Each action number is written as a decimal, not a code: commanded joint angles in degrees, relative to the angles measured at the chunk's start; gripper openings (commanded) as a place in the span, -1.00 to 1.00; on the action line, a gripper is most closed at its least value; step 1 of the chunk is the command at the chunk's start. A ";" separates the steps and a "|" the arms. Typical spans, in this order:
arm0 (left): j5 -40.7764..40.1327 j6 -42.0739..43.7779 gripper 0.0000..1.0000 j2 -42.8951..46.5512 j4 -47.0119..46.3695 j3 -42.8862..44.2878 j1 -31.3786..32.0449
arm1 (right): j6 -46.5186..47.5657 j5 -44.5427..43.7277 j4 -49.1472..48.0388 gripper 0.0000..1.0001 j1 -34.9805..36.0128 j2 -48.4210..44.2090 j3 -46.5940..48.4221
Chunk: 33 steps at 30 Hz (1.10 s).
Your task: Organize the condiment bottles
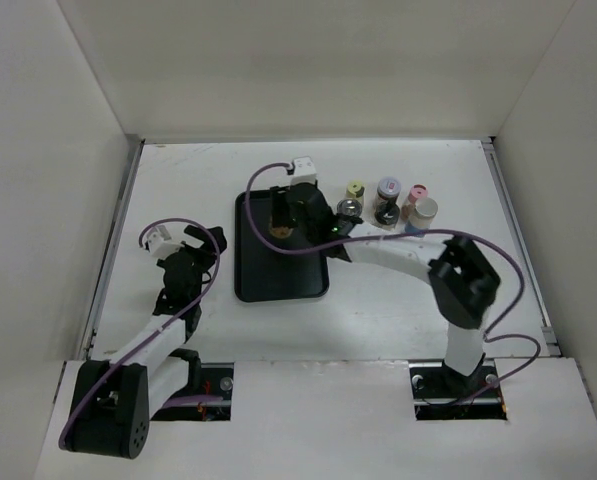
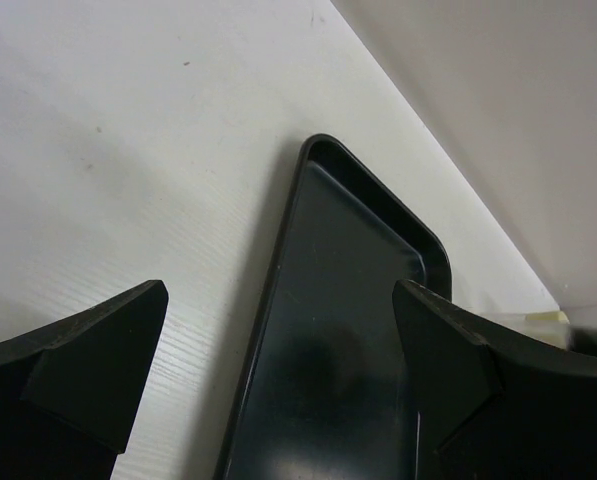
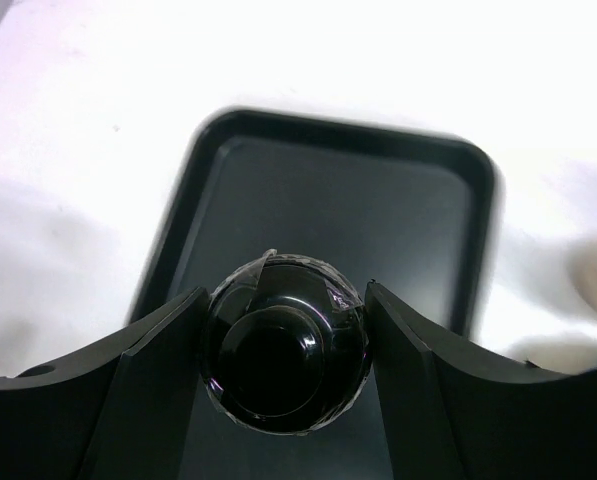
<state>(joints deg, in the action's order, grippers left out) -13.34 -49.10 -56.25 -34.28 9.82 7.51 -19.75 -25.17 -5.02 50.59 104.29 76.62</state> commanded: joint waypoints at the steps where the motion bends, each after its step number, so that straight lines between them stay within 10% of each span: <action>1: 0.60 -0.91 1.00 1.67 -2.19 -0.60 -0.79 | 4.01 2.58 -6.41 -0.09 -0.27 8.18 12.20; 15: 1.65 -1.35 1.00 -0.09 -2.72 -0.25 -0.96 | 7.01 1.17 -1.40 0.19 -0.10 29.30 35.27; 27: 0.95 -1.17 1.00 0.79 -2.72 -0.68 -1.31 | 5.69 6.09 -6.66 0.79 -0.01 12.02 21.67; 30: 1.65 -1.35 1.00 0.70 -2.72 -0.51 -1.14 | 5.42 6.45 -10.88 0.57 -0.27 1.22 10.61; 33: 0.69 -1.08 1.00 1.23 -2.72 -0.60 -0.79 | 4.90 4.61 -13.79 -0.12 -2.72 -10.21 -2.92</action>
<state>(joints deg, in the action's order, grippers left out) -12.43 -50.00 -55.99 -34.28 9.61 6.68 -13.87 -19.46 -10.26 50.11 104.68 80.71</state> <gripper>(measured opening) 0.997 0.492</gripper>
